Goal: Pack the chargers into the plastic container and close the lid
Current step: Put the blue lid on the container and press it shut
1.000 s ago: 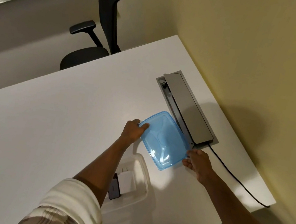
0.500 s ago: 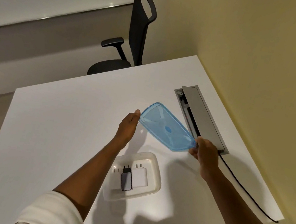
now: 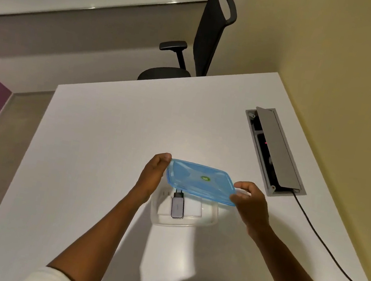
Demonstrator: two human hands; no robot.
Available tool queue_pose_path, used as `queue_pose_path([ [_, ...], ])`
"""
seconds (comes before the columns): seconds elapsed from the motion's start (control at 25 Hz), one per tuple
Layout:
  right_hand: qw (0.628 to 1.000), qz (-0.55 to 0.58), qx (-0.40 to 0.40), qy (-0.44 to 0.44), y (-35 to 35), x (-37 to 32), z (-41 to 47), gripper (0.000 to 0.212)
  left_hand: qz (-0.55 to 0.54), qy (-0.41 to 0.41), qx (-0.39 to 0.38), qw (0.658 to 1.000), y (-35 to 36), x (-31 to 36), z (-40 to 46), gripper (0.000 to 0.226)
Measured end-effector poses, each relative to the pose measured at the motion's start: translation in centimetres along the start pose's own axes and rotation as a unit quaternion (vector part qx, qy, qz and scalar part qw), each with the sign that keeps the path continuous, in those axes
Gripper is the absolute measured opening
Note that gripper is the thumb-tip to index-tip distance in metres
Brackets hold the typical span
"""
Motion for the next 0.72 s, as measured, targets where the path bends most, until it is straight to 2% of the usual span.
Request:
queue_pose_path([
  [0.08,0.997,-0.056,-0.029,-0.039,1.4,0.4,-1.3,0.034,0.006,-0.006,0.012,1.0,-0.7,-2.0,-1.0,0.025],
  [0.2,0.991,-0.093,-0.046,-0.084,3.3,0.6,-2.5,0.044,0.037,-0.021,0.009,0.999,-1.3,-4.7,-2.3,0.051],
  [0.32,0.987,-0.107,-0.048,-0.113,5.0,0.9,-3.7,0.049,0.046,-0.025,0.005,0.999,-1.8,-6.1,-2.8,0.06],
  [0.48,0.98,-0.134,-0.059,-0.135,6.3,1.3,-4.8,0.051,0.061,-0.026,0.01,0.998,-1.8,-7.0,-2.9,0.062],
  [0.72,0.974,-0.173,-0.081,-0.119,6.6,1.4,-4.8,0.051,0.109,0.014,0.023,0.994,-0.9,-7.7,-3.2,0.054],
])
Point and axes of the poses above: each hand's wrist, its own z-axis towards the middle knuckle, its own y-axis out of the palm, x = y × z, the point moved 1 cm from there along z, towards the middle knuckle, and after that the axes turned 6 degrees about -y, right-handed, at the moved point
